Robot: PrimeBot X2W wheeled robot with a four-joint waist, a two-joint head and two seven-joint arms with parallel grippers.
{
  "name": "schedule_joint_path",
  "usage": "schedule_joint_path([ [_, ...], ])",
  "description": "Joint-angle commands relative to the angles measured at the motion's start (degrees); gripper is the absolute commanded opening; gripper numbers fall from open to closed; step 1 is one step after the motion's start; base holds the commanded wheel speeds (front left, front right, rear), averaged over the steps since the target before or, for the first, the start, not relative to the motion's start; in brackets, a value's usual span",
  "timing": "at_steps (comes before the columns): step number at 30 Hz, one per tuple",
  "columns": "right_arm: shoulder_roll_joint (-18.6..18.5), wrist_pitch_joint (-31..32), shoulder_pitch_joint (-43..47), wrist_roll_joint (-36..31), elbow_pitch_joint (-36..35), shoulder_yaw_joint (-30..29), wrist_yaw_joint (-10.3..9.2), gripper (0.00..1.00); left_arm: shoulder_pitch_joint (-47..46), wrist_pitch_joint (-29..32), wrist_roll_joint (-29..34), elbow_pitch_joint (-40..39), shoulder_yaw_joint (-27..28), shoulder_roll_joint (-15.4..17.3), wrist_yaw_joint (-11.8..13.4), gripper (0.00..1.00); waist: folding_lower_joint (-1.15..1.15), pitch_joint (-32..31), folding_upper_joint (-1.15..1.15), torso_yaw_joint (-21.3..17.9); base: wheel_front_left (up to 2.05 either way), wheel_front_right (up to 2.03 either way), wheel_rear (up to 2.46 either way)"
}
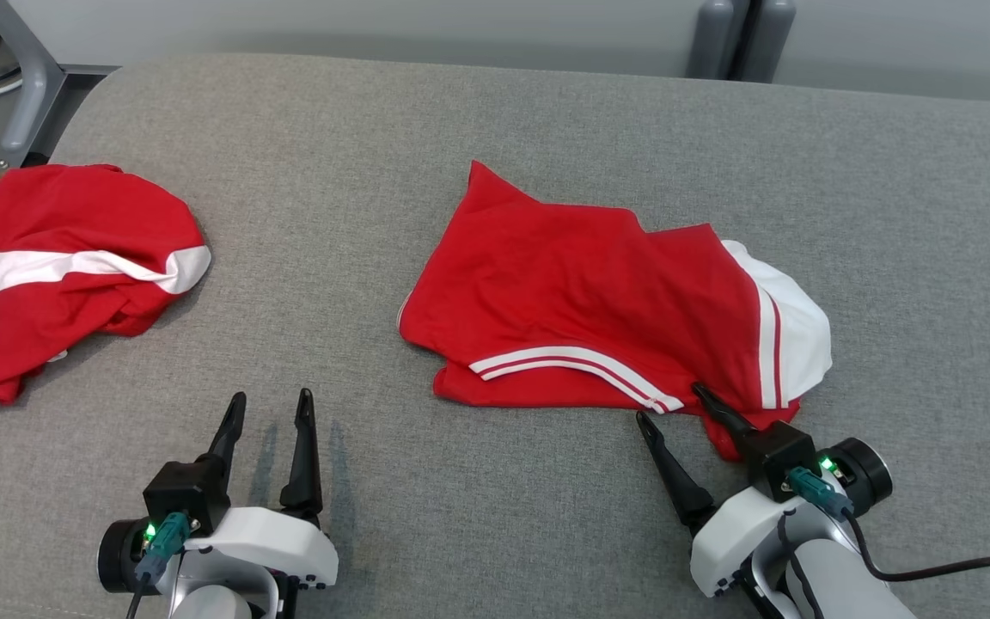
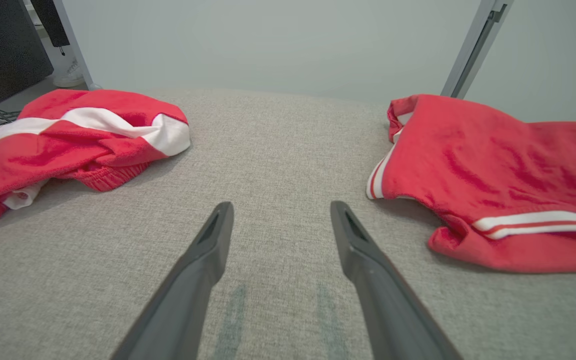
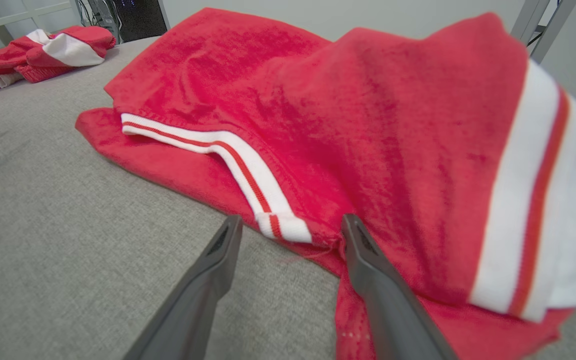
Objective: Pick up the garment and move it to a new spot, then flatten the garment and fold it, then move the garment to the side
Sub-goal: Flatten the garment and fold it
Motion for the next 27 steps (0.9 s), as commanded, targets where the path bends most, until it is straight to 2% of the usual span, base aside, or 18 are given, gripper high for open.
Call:
schedule_joint_path([
  [1, -0.41, -0.01, -0.51, -0.32, 0.07, -0.08, -0.01, 1.0, -0.85, -0.03, -0.39, -0.23, 0.01, 0.23, 0.36, 1.0, 0.0, 0.12, 0.0, 0.07, 0.0, 0.0, 0.0],
  [5, -0.49, -0.01, -1.01, -0.14, 0.98, -0.35, -0.01, 1.0, -1.02, -0.03, -0.73, -0.38, -0.31, 0.22, 0.54, 1.0, 0.0, 0.5, 0.0, 0.14, 0.0, 0.0, 0.0],
  [6, -0.5, -0.01, -1.09, -0.11, 1.09, -0.4, -0.01, 0.96, -1.12, -0.03, -0.85, -0.4, -0.35, 0.22, 0.63, 1.0, 0.0, 0.57, 0.0, 0.11, 0.0, 0.0, 0.0],
  [9, -0.46, -0.01, -1.0, 0.31, 0.89, -0.61, -0.01, 0.72, -1.16, -0.03, -0.93, -0.5, -0.46, 0.23, 0.68, 1.0, 0.0, 0.72, 0.0, -0.01, 0.0, 0.0, 0.0],
  [13, -0.51, -0.01, -0.66, 0.91, 0.14, -0.54, -0.01, 0.48, -1.2, -0.03, -0.92, -0.46, -0.51, 0.23, 0.65, 1.0, 0.0, 0.81, 0.0, -0.21, 0.0, 0.0, 0.0],
  [18, -0.59, -0.01, -0.55, 1.29, -1.44, -0.84, -0.01, 0.37, -1.34, -0.03, -0.91, -0.53, -0.64, 0.23, 0.55, 1.0, 0.0, 0.94, 0.0, -0.42, 0.0, 0.0, 0.0],
  [21, -0.66, -0.01, -0.35, 1.41, -2.58, -0.8, -0.01, 0.21, -1.34, -0.03, -0.91, -0.45, -0.72, 0.23, 0.47, 1.0, 0.0, 0.75, 0.0, -0.51, 0.0, 0.0, 0.0],
  [22, -0.68, -0.01, -0.34, 1.45, -2.98, -0.64, -0.01, 0.13, -1.27, -0.03, -0.89, -0.41, -0.75, 0.23, 0.46, 1.0, 0.0, 0.64, 0.0, -0.52, 0.0, 0.0, 0.0],
  [23, -0.7, -0.01, -0.4, 1.6, -3.52, -0.48, -0.01, 0.0, -1.19, -0.03, -0.87, -0.34, -0.81, 0.23, 0.46, 1.0, 0.0, 0.5, 0.0, -0.5, 0.0, 0.0, 0.0],
  [27, -0.64, -0.01, -0.95, 2.58, -6.28, 0.7, -0.01, 0.0, -0.7, -0.03, -1.13, 0.12, -1.15, 0.23, 0.31, 1.0, 0.0, -0.47, 0.0, -0.31, 0.0, 0.0, 0.0],
])
